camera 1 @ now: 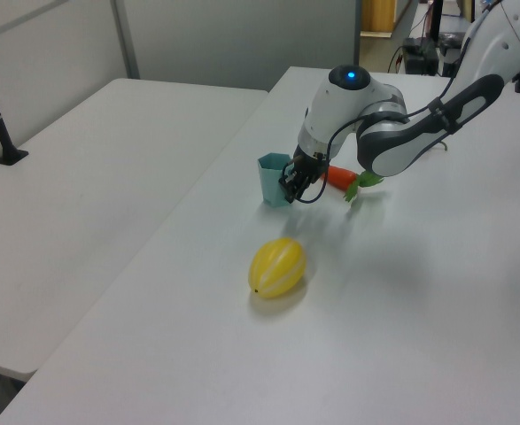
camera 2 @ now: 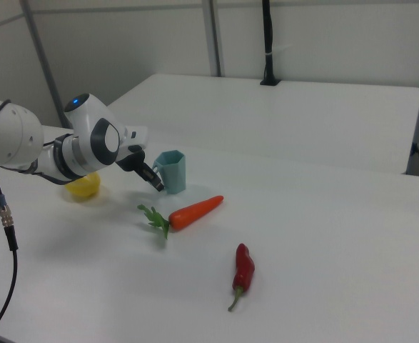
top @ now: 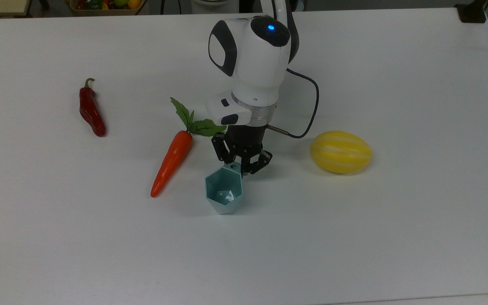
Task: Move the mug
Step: 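Lower the gripper onto the mug rim and close on it, then lift the mug and carry it away from the carrot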
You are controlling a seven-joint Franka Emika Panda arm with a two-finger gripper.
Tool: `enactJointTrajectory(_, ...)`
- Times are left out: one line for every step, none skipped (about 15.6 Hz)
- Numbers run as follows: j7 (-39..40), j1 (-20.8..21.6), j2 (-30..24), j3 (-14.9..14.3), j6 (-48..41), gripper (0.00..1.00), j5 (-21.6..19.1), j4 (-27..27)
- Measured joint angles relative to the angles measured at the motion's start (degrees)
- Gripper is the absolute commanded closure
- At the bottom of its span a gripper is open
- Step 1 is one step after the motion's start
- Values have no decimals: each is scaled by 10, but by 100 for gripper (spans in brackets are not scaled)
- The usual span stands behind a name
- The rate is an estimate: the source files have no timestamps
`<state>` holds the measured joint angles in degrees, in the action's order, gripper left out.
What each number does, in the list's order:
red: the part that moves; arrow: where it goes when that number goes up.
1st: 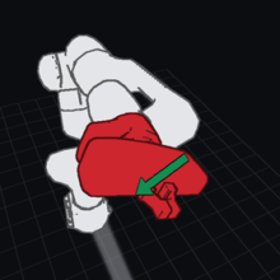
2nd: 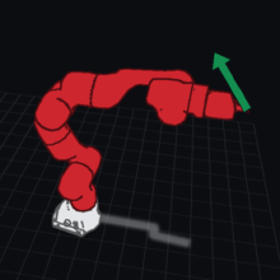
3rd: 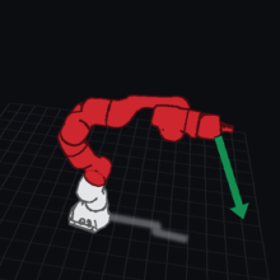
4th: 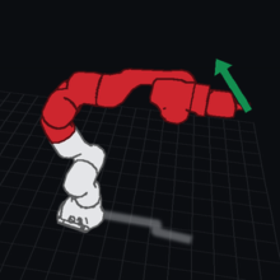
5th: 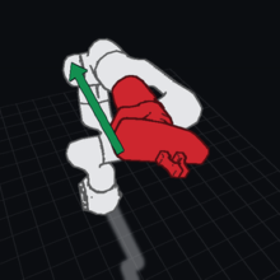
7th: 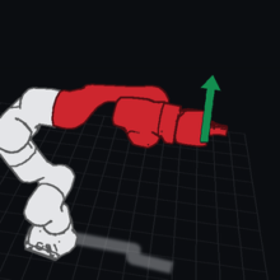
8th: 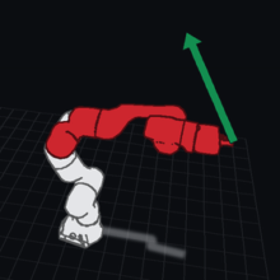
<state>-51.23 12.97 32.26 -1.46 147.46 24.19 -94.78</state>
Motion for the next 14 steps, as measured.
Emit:
enactJointTrajectory(0,0,0,0,0,100,0,0)
enactJointTrajectory(0,0,0,0,0,100,0,0)
enactJointTrajectory(0,0,0,0,0,100,0,0)
enactJointTrajectory(0,-1,0,0,0,100,0,0)
enactJointTrajectory(0,-2,0,0,0,100,0,0)
enactJointTrajectory(0,-3,0,-1,0,100,0,1)
enactJointTrajectory(0,-5,0,-1,0,100,0,2)
enactJointTrajectory(0,-8,-1,-1,1,100,0,4)
enactJointTrajectory(0,-11,-3,-2,1,100,0,8)
enactJointTrajectory(0,-15,-8,-2,1,100,0,11)
enactJointTrajectory(0,-17,-14,-2,1,100,0,13)
enactJointTrajectory(0,-19,-22,-2,1,100,0,15)
enactJointTrajectory(0,-20,-33,-2,1,100,0,16)
enactJointTrajectory(0,-22,-43,-2,1,100,0,16)
